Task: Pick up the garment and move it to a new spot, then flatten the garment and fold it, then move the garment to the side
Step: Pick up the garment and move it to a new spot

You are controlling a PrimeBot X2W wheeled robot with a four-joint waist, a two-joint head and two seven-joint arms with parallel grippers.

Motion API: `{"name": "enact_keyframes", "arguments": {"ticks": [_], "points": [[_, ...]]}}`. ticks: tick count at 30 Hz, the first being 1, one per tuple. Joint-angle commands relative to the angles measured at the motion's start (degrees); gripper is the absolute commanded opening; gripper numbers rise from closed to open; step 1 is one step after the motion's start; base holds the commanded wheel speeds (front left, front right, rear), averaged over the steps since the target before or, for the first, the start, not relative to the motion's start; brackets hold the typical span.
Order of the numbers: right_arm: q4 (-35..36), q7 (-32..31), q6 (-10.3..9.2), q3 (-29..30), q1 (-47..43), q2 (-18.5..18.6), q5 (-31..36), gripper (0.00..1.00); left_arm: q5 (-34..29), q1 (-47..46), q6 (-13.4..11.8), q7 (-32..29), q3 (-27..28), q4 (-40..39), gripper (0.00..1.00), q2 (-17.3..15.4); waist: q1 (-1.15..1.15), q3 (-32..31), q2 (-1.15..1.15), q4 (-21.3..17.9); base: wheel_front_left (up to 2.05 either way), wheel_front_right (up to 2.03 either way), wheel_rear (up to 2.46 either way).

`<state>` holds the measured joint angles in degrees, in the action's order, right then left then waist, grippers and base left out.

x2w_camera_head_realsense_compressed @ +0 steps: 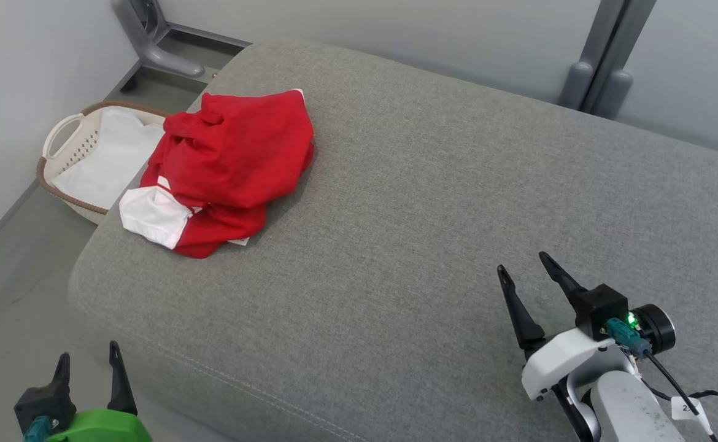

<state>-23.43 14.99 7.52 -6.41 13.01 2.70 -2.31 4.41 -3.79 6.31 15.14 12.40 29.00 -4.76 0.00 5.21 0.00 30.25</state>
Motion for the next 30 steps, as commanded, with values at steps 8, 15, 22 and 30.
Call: {"name": "enact_keyframes", "arguments": {"ticks": [8,15,22,30], "points": [[0.8,0.3,-0.06,0.5,4.6,0.4,4.1,1.0,8.9,-11.6,1.2,0.0,-7.8,2.9,1.0,-5.1,0.0,7.4,0.0,-3.2,0.0,0.0,0.0],[0.8,0.3,-0.06,-0.1,7.8,0.4,6.7,1.0,16.9,-20.4,1.2,0.0,-15.1,3.8,1.0,-13.2,0.0,11.9,0.0,-6.7,0.0,0.0,0.0],[1.2,0.3,-0.06,-0.4,8.3,0.3,6.9,1.0,23.9,-27.9,1.2,0.0,-22.3,5.6,1.0,-18.9,0.0,14.8,0.0,-9.8,0.0,0.0,0.0],[1.4,0.3,-0.06,-1.4,9.2,0.3,6.4,1.0,32.4,-34.9,1.2,0.0,-33.4,9.0,1.0,-24.5,0.0,17.5,0.0,-13.5,0.0,0.0,0.0]]}}
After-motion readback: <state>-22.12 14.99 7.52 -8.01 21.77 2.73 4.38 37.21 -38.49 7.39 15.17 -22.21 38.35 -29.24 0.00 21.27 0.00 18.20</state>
